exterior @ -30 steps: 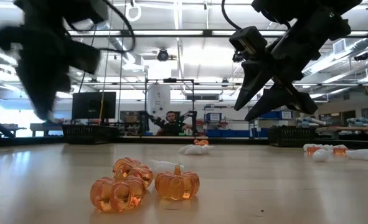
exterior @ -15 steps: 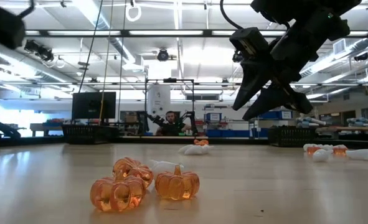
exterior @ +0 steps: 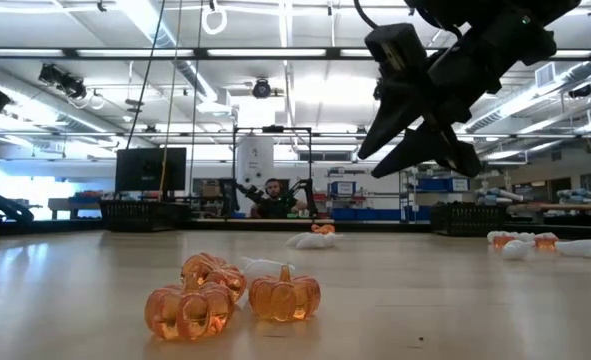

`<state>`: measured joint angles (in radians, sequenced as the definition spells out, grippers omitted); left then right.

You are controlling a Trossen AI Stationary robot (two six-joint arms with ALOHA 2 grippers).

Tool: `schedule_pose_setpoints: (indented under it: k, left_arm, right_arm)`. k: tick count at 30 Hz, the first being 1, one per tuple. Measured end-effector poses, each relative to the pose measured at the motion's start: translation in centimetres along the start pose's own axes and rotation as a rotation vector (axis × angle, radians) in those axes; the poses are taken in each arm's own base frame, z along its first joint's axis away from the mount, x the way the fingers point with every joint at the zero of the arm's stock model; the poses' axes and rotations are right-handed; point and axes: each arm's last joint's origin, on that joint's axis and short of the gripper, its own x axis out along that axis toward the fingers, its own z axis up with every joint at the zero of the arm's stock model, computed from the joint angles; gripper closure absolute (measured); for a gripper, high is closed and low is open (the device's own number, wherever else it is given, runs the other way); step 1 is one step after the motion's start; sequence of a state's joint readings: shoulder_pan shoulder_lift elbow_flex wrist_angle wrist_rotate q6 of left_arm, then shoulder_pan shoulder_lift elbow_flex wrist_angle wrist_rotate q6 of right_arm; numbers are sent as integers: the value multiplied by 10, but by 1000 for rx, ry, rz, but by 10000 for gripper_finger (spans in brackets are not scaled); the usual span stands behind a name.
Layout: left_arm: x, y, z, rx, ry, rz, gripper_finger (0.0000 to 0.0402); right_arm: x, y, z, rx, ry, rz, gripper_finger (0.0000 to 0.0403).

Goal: Sort Halloween decoration
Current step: Put the white ghost toy into the bottom black basket

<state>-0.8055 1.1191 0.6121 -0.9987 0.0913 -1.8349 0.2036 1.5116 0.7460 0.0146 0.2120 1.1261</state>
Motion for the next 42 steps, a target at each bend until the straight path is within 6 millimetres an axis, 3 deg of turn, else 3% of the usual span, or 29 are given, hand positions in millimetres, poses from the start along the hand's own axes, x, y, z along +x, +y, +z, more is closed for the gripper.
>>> schedule_pose_setpoints:
  k: [6, 11, 15, 18, 23, 30, 35, 42]
  left_arm:
    - [-18, -11, 1, 53, 10, -60, 185]
    - [-42, -15, 8, 131, -28, -93, 185]
    - [-62, -17, 23, 196, -208, -155, 185]
    - [-73, -22, 41, 232, -371, -212, 185]
    - [-76, -41, 83, 424, -532, -314, 197]
    - [-82, -63, 160, 639, -778, -466, 215]
    - [-70, -64, 198, 712, -818, -438, 221]
    - [-60, -50, 223, 662, -803, -357, 221]
  right_arm:
    - [-8, -11, 7, -2, 22, -102, 266]
    - [-44, -20, 26, -36, 73, -343, 266]
    - [-71, -35, 45, -31, 84, -557, 266]
    - [-76, -46, 57, 7, 134, -576, 266]
    - [-56, -44, 69, 30, 190, -425, 266]
    - [-4, -14, 72, 45, 98, -129, 266]
    - [27, -1, 67, 71, 124, -160, 266]
    - [61, 24, 64, 65, 204, -309, 266]
